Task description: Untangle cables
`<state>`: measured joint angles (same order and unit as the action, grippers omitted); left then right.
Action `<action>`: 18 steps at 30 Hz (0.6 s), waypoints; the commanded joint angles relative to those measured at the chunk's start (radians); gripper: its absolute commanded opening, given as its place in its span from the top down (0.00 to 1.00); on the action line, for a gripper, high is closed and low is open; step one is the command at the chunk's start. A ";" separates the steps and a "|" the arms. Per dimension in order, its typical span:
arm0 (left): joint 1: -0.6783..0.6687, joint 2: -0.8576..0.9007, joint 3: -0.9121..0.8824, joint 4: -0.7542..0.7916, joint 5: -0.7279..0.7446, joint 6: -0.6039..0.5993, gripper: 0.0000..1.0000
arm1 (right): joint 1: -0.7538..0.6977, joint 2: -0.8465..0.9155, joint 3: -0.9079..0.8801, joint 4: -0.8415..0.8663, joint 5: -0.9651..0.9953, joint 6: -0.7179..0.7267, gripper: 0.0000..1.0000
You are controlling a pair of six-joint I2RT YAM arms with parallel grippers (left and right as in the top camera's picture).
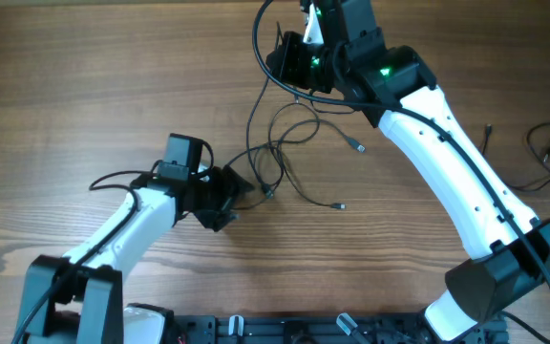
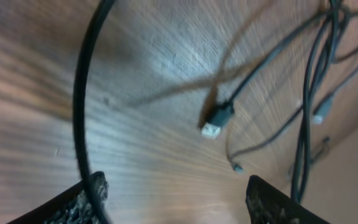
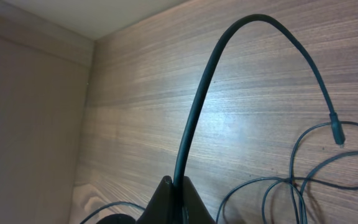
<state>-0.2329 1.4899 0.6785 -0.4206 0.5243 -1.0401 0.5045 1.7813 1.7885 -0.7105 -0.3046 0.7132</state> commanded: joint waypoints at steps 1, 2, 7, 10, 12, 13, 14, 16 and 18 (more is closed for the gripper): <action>-0.039 0.024 -0.008 0.047 -0.147 -0.023 0.42 | 0.002 0.018 0.003 -0.013 0.016 0.018 0.96; -0.045 0.027 -0.008 0.060 -0.161 -0.023 0.52 | 0.002 0.018 0.003 -0.017 0.016 0.017 0.96; -0.045 0.029 -0.008 0.077 -0.182 -0.018 0.93 | 0.002 0.018 0.003 -0.047 0.053 0.018 0.96; -0.035 0.029 -0.008 0.077 -0.186 0.019 0.96 | -0.001 0.018 0.003 -0.097 0.127 0.017 0.96; -0.016 0.024 -0.008 0.075 -0.187 0.052 0.96 | -0.005 0.018 0.003 -0.148 0.188 0.015 0.96; 0.004 0.016 -0.008 0.069 -0.187 0.077 0.96 | -0.009 0.018 0.003 -0.187 0.233 0.015 0.96; 0.024 0.008 -0.008 0.066 -0.186 0.099 0.96 | -0.014 0.018 0.003 -0.222 0.272 0.011 0.96; 0.072 -0.017 -0.007 0.056 -0.186 0.150 0.96 | -0.026 0.018 0.003 -0.293 0.364 -0.001 0.96; 0.123 -0.044 -0.007 0.043 -0.186 0.196 0.96 | -0.041 0.018 0.003 -0.353 0.459 -0.006 0.96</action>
<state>-0.1932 1.5024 0.6769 -0.3622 0.3626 -0.9668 0.4927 1.7813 1.7885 -1.0046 -0.0727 0.7174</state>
